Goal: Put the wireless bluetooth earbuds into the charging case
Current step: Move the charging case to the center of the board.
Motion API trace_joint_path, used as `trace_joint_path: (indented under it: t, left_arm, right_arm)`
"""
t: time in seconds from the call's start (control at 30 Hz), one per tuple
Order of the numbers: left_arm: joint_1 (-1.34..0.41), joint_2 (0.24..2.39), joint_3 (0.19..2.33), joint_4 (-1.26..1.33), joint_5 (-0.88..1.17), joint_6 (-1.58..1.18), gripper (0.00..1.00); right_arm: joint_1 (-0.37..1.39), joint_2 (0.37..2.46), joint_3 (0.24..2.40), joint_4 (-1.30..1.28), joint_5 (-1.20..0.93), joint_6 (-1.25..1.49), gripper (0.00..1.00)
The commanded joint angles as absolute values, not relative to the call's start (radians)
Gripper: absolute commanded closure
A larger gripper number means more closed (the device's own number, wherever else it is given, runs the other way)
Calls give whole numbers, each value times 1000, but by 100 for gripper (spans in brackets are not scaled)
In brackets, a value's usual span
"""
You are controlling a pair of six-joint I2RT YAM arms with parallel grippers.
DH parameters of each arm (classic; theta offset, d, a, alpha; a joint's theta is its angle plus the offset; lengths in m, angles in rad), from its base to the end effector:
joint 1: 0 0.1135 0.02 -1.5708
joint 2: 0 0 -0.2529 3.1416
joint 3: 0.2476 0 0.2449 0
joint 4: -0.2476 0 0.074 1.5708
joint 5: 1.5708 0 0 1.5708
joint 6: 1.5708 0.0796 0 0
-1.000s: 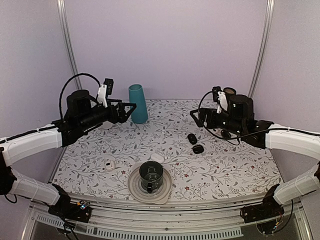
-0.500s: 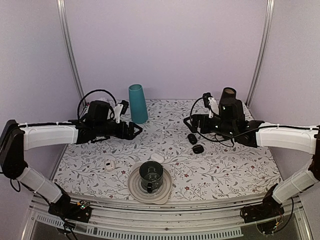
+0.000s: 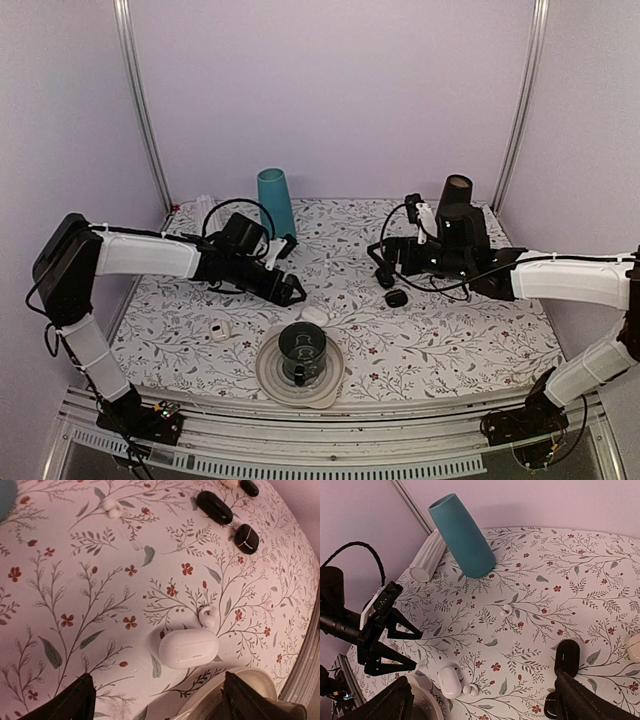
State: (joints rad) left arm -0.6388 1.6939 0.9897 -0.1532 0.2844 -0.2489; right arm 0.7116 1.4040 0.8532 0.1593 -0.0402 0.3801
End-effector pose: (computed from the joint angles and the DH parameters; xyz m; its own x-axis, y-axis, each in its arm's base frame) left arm 0.2832 -0.2381 0.1428 -0.7656 0.2741 -0.5820 0.5480 0.7518 -0.3668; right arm 0.2657 0.2334 0.2312 -0.5209 0.0404 -0.8527 -0.5248 0.7726 0.3572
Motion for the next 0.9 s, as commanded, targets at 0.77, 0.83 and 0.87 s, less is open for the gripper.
trace_joint_path:
  t: [0.77, 0.83, 0.87]
  left_arm:
    - [-844, 2101, 1470, -647, 111, -100, 14]
    - [-844, 2106, 1475, -658, 76, -101, 14]
    - [-845, 2109, 1479, -665, 57, -102, 15]
  right_arm:
    - [717, 1253, 677, 258, -4, 351, 1]
    - [717, 1252, 674, 260, -4, 351, 1]
    - [716, 1251, 674, 261, -6, 351, 1]
